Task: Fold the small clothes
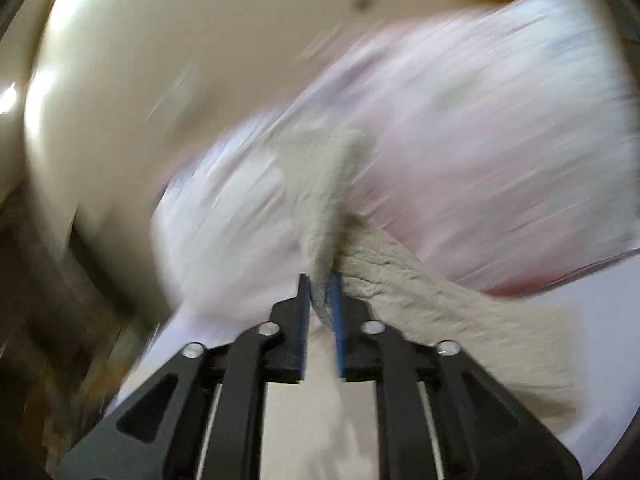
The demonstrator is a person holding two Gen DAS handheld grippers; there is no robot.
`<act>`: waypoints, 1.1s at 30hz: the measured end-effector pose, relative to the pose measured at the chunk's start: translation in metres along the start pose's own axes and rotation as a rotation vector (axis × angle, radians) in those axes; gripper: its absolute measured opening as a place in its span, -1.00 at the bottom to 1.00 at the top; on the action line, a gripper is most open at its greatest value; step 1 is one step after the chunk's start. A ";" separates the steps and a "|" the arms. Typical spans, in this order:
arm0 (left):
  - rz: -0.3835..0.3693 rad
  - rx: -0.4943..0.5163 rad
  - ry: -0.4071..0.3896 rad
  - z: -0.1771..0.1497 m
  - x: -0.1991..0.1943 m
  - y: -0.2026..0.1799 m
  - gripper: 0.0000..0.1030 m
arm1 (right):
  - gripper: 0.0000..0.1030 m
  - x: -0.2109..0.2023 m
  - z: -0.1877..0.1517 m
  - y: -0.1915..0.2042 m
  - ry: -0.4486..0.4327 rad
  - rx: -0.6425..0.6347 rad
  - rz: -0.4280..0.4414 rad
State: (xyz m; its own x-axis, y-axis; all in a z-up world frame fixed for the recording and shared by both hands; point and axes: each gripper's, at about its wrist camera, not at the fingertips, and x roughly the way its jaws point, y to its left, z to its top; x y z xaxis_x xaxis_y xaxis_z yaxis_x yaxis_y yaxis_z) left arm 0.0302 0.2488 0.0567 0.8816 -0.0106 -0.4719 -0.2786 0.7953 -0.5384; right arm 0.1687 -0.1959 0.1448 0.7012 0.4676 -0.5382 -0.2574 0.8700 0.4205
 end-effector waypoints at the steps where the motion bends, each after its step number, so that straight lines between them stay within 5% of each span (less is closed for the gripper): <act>1: 0.020 -0.015 -0.008 0.007 0.001 0.008 0.84 | -0.24 0.024 -0.012 0.016 0.089 -0.030 0.013; 3: 0.062 -0.046 -0.011 0.019 0.003 0.026 0.68 | -0.20 0.031 -0.027 0.021 0.102 -0.031 0.037; 7: 0.106 -0.142 0.012 0.039 0.013 0.068 0.48 | 0.32 -0.012 -0.039 -0.024 0.000 0.081 -0.024; 14: 0.176 -0.396 0.037 0.069 0.037 0.143 0.13 | 0.36 -0.063 -0.049 -0.112 -0.050 0.231 -0.208; 20: 0.162 -0.544 0.013 0.076 0.043 0.178 -0.12 | 0.38 -0.084 -0.064 -0.152 -0.069 0.317 -0.243; 22: 0.162 -0.586 0.006 0.079 0.046 0.187 -0.31 | 0.40 -0.089 -0.069 -0.152 -0.074 0.325 -0.239; 24: 0.165 -0.623 0.017 0.081 0.052 0.198 -0.73 | 0.41 -0.090 -0.072 -0.154 -0.073 0.329 -0.232; 29: 0.183 -0.502 0.029 0.093 0.054 0.174 -0.87 | 0.42 -0.099 -0.082 -0.161 -0.079 0.329 -0.239; 33: 0.019 -0.282 0.008 0.106 0.047 0.080 -0.88 | 0.45 -0.113 -0.085 -0.169 -0.111 0.331 -0.261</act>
State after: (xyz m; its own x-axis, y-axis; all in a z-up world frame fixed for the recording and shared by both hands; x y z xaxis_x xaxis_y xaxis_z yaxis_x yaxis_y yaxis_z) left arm 0.0902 0.3764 0.0656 0.8723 -0.0030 -0.4890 -0.3914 0.5953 -0.7017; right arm 0.0770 -0.3827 0.0723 0.7865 0.2036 -0.5831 0.1520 0.8513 0.5023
